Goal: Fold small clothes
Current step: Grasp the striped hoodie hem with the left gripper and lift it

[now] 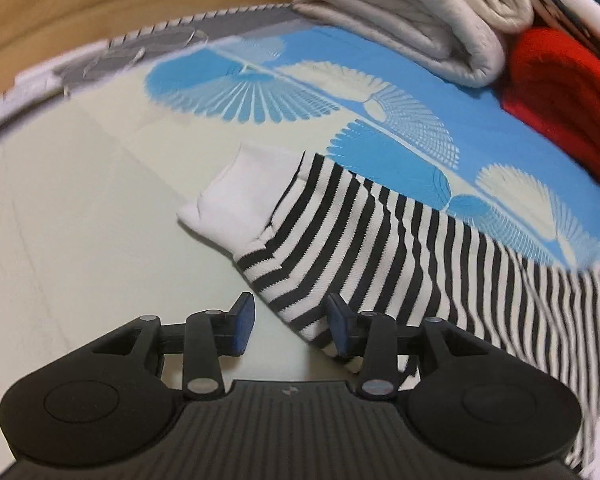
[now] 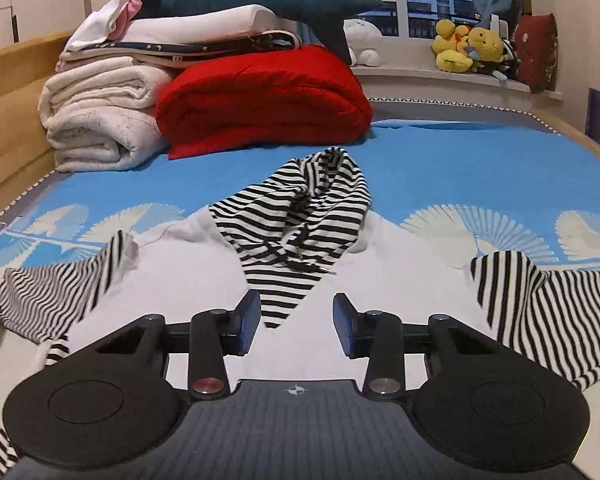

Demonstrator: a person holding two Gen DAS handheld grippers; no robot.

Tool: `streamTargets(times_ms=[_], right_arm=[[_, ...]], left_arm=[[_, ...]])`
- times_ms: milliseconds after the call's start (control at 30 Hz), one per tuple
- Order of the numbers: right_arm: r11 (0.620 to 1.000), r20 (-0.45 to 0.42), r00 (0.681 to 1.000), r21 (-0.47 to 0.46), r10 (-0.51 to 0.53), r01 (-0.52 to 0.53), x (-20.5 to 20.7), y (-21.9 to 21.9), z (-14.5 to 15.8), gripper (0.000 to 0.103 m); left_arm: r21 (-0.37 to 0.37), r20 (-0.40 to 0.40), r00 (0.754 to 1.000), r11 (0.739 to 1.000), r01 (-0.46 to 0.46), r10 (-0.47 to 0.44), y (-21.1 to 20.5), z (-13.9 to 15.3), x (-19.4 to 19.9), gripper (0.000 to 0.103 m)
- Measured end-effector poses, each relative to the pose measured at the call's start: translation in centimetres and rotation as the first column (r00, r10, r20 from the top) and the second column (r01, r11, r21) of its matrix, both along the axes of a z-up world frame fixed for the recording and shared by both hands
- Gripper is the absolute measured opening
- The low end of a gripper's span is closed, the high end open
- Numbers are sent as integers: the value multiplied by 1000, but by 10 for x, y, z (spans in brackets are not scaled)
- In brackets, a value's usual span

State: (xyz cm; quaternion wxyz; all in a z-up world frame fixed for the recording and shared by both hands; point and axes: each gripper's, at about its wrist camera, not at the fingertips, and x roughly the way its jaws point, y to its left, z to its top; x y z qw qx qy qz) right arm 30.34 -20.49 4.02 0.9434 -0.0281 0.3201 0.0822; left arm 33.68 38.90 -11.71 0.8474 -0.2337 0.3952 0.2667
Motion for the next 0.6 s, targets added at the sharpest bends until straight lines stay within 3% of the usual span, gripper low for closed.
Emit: streamTargets(times_ms=[33, 67, 100, 233, 300, 400, 467, 533, 600], right_arm=[[1000, -6, 1000, 1, -5, 5, 2, -1, 0, 42], [1000, -11, 1000, -3, -9, 9, 5, -3, -1, 42], [1000, -16, 1000, -4, -14, 14, 7, -4, -3, 42], [999, -22, 999, -18, -37, 37, 11, -11, -3, 42], [999, -20, 999, -17, -45, 44, 11, -13, -1, 42], [999, -9, 999, -16, -47, 47, 10, -17, 3, 41], [999, -2, 999, -15, -47, 47, 8, -20, 6, 35], [999, 0, 999, -12, -53, 53, 7, -23, 8, 32], [997, 1, 997, -3, -75, 75, 6, -28, 9, 28]], left_arm=[[-8, 11, 1000, 1000, -4, 5, 1, 0, 1, 31], [-8, 19, 1000, 1000, 3, -3, 0, 2, 2, 8], [3, 22, 1000, 1000, 11, -11, -3, 5, 3, 1], [122, 85, 996, 992, 2, -13, -27, 36, 5, 0], [201, 140, 989, 979, 24, -53, -50, 65, 7, 0], [243, 251, 952, 964, 112, -174, -100, 110, 8, 0], [224, 334, 903, 953, 203, -271, -144, 137, 9, 0], [214, 399, 829, 919, 332, -393, -199, 160, 9, 0], [193, 448, 718, 842, 504, -533, -259, 178, 6, 0]])
